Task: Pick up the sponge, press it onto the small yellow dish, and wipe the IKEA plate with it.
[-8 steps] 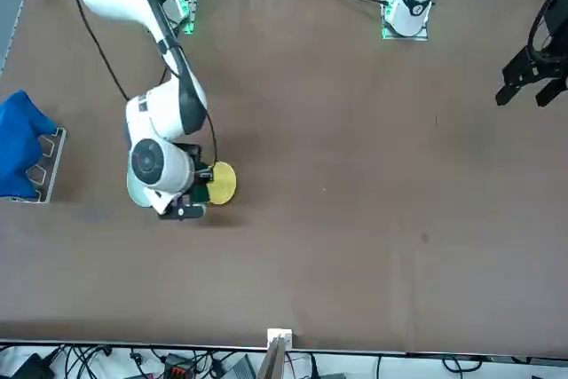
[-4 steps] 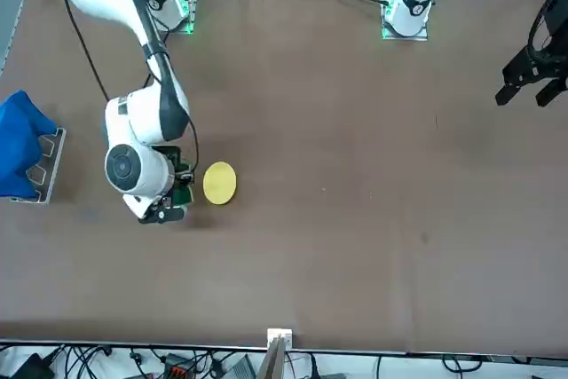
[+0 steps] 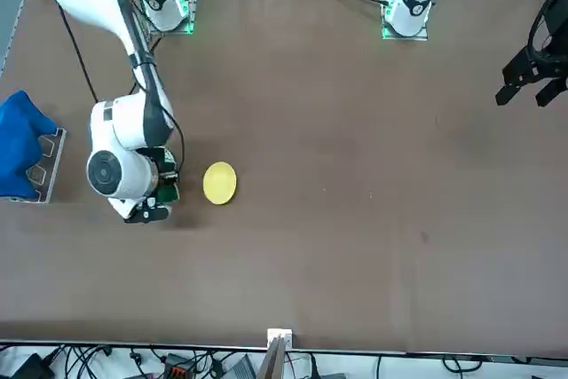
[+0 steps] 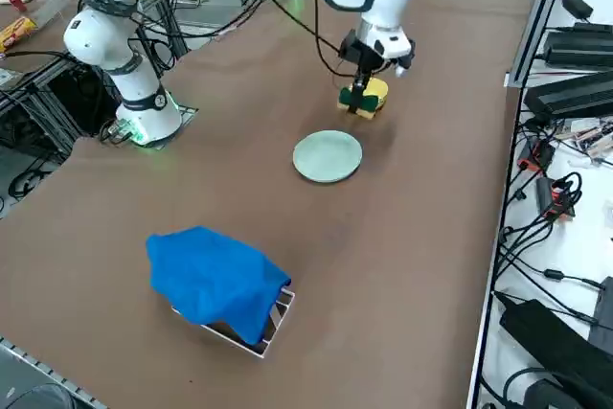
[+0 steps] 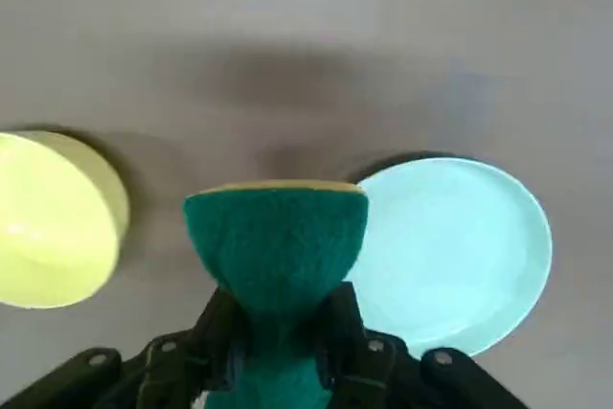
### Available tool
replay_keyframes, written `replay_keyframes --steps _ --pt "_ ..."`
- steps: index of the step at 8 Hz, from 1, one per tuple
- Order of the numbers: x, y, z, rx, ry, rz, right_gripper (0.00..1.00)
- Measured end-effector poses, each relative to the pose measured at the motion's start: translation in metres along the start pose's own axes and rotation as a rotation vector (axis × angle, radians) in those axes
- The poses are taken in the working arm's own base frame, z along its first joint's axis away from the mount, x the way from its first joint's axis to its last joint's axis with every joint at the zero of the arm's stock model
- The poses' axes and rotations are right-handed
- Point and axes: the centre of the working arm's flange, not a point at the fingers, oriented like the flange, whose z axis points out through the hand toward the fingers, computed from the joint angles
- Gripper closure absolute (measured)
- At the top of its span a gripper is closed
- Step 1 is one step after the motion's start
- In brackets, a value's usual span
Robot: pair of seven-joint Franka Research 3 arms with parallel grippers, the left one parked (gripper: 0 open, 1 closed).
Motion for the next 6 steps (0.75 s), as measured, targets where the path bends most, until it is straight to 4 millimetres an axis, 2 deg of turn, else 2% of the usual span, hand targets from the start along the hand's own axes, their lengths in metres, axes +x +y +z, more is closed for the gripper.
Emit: replay_keyframes --steps 6 --pt "-0.054 0.034 0.047 0.010 0.102 0.002 0.61"
